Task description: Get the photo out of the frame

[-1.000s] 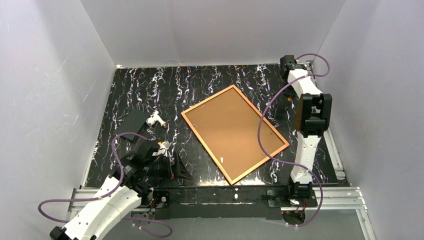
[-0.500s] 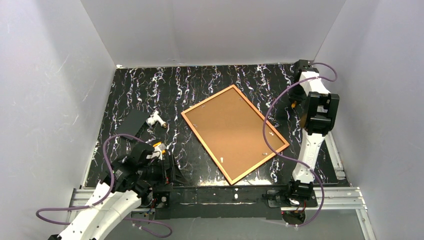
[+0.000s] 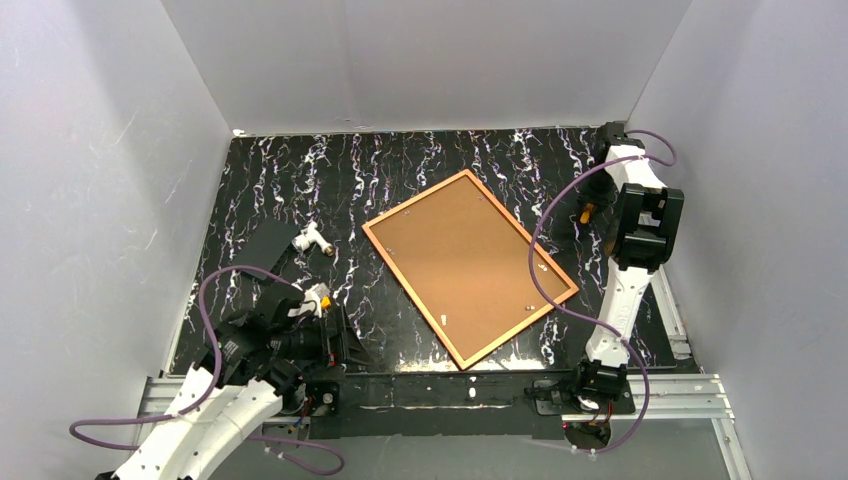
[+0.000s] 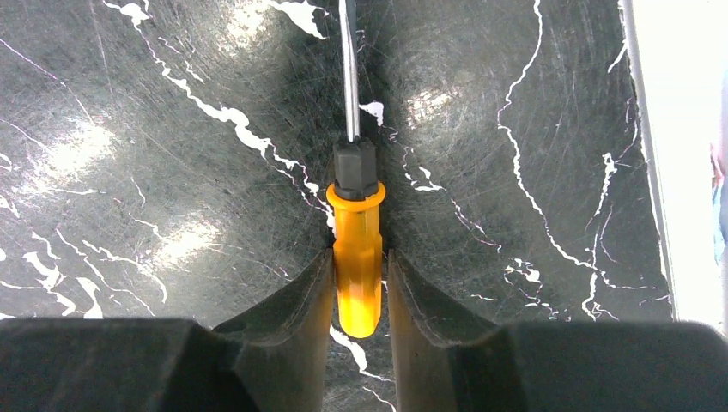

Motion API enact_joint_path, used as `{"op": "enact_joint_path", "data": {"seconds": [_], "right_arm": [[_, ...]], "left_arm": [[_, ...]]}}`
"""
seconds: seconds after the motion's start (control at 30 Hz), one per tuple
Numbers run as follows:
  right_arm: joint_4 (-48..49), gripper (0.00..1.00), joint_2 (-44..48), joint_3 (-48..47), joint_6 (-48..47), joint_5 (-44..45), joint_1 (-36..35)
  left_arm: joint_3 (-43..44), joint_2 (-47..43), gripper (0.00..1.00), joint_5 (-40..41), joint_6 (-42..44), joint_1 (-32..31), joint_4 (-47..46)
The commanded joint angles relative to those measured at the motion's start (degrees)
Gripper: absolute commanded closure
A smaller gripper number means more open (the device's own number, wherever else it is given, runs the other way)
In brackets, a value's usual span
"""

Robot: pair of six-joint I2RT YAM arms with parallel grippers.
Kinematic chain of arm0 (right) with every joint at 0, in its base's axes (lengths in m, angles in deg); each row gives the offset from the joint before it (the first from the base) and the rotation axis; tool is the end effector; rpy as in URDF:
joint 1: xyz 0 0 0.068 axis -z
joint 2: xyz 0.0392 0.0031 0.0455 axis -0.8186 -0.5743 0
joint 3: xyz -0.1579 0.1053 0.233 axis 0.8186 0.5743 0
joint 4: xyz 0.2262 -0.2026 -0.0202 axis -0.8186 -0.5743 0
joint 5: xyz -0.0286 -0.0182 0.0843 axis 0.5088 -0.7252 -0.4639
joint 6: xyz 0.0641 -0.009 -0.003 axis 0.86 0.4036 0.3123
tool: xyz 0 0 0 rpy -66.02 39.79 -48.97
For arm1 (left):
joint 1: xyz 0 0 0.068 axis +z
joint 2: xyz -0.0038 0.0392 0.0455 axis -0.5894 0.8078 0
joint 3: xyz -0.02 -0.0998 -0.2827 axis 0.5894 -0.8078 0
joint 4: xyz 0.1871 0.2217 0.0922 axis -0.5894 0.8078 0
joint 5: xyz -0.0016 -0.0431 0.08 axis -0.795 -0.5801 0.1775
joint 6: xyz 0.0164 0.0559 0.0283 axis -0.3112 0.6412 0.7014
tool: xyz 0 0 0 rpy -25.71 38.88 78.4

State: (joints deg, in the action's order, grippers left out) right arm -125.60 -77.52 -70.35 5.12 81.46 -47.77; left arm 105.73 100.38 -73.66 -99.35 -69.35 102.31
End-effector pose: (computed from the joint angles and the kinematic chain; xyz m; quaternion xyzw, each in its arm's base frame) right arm 0.5359 -0.0782 0.1633 0.2331 0.9520 -0.0871 0.1784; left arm 0.1039 -0.0975 0.3214 0.0199 0.7929 -0.5379 0.2855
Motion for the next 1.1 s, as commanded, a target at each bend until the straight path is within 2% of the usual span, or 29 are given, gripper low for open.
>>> {"op": "enact_joint_path", "data": {"seconds": [0.0,0.17,0.3,0.37,0.4,0.5,0.57,0.67,0.8,0.93,1.07], "right_arm": [[-2.2,0.62,-0.5,-1.0,-0.4,-2.4,0.2],[-2.8,0.52,1.3,-2.2,-0.3,-2.7,0.2],[-3.7,0.44,6.2,-3.9,0.4,-0.6,0.2],[-5.4,0.27,9.2,-4.6,1.3,1.4,0.2],[-6.3,0.23,11.2,-4.4,1.9,2.3,0.2],[-5.9,0.18,19.4,1.3,4.7,3.9,-0.5],[-2.2,0.18,26.6,9.5,6.0,0.7,-2.4],[5.4,0.18,37.9,23.9,6.2,-6.3,-10.9],[11.2,0.2,47.7,37.4,6.1,-7.3,-27.0],[10.9,0.22,50.9,42.8,7.2,-3.4,-42.8],[9.1,0.23,51.3,45.1,8.1,0.4,-54.8]], "left_arm": [[1.5,0.3,0.09,-1.0,0.1,-0.3,4.7],[1.6,0.1,0.08,-0.8,-0.1,-0.3,5.3],[1.9,0.6,0.08,-0.3,0.2,-0.3,5.9],[2.0,1.1,0.08,-0.2,0.6,-0.2,6.4],[2.1,1.4,0.08,0.0,0.8,-0.3,6.6],[2.3,1.8,0.07,1.0,1.4,-0.2,7.2],[2.3,1.9,0.06,1.8,1.6,-0.3,7.4],[2.2,2.7,0.06,2.6,1.6,-0.3,7.4],[2.5,3.7,0.06,4.6,1.2,-0.2,7.7],[3.2,4.9,0.05,6.1,1.0,-0.2,7.7],[3.6,6.0,0.05,8.0,0.9,-0.2,7.8]]}}
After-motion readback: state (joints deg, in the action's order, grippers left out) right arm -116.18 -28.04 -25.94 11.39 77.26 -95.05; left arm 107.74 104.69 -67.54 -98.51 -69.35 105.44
